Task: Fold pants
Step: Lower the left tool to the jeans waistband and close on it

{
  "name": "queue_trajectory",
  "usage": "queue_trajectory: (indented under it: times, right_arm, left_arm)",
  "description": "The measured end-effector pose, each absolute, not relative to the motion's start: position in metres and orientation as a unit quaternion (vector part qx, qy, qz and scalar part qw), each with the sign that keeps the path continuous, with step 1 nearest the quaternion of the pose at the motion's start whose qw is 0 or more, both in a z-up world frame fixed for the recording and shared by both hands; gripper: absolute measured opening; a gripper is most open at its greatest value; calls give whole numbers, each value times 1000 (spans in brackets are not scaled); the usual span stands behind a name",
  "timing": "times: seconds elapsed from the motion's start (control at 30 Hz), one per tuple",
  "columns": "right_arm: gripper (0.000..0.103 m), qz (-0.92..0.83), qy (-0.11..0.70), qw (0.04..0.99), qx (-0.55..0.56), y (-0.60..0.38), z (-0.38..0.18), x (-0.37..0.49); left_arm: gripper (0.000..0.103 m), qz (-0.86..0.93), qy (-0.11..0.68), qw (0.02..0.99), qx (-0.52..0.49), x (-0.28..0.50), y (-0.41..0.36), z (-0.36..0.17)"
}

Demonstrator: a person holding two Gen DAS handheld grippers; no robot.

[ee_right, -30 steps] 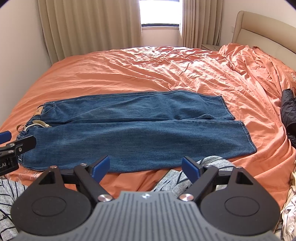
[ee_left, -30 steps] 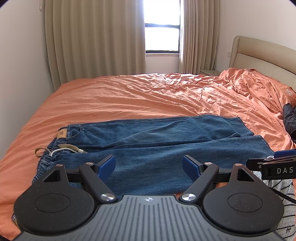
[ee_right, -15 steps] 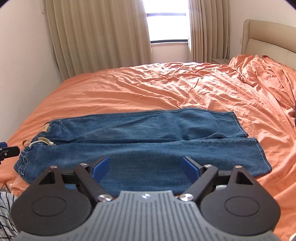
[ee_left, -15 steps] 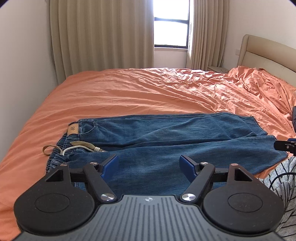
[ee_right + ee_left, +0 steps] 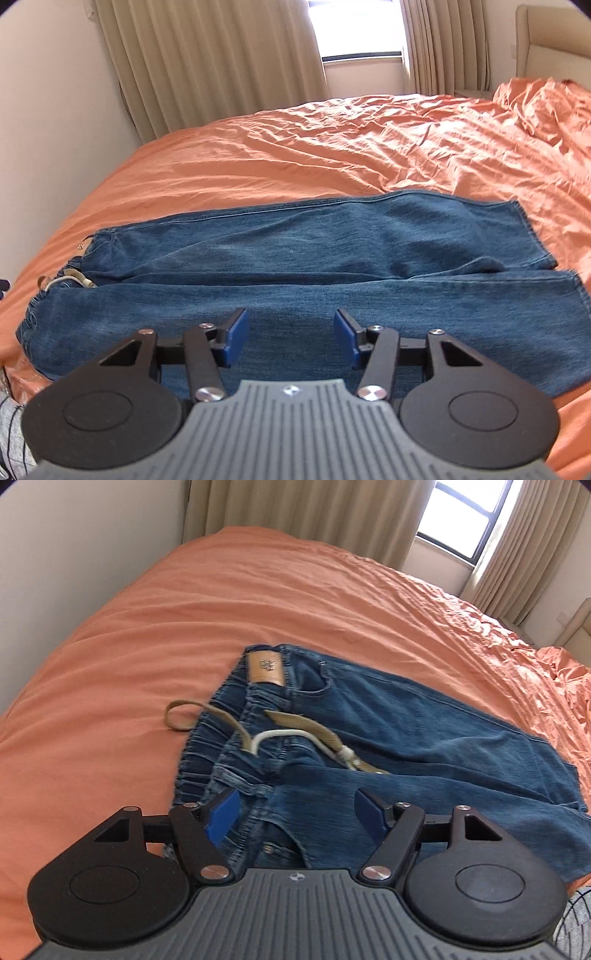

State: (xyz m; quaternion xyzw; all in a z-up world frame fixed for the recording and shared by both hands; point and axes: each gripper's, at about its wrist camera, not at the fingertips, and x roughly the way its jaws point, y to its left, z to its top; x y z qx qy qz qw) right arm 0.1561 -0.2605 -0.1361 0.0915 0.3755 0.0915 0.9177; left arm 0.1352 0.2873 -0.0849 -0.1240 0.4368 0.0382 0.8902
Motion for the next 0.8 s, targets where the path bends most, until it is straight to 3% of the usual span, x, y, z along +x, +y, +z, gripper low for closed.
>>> queue_trajectory:
  times: [0.13,0.4,0.43,0.47,0.5,0.53,0.6,0.8]
  right_arm:
    - [49,85,412,891,169,-274,-155,177]
    - [49,60,440,871,208,-274,-172,195]
    - [49,58,444,870,208,-272,-173,197]
    - [49,56,447,868,208,-271,-174,199]
    - [49,53,451,867,206,-270,-175,202]
    - [49,50,454,866,205,-270,-176,204]
    - [49,48,459,864,201,-268,-177,208]
    - [49,35,466,865,182,-264,-176,206]
  left_arm:
    - [87,16,443,888,-120,157,322,-118]
    - [85,-33,439,861,-255,177,369,-175]
    - [82,-43,432,861,-267,177,373,-178]
    - [64,-50,428,860,-275,175,373,-179]
    - [29,-56,427,857,-282,175,373,-178]
    - [19,-49,432,855,-281,174,371,-175]
    - [12,-43,432,866,-248,168,359,-161]
    - [10,1,411,898,-157,148,332,-93]
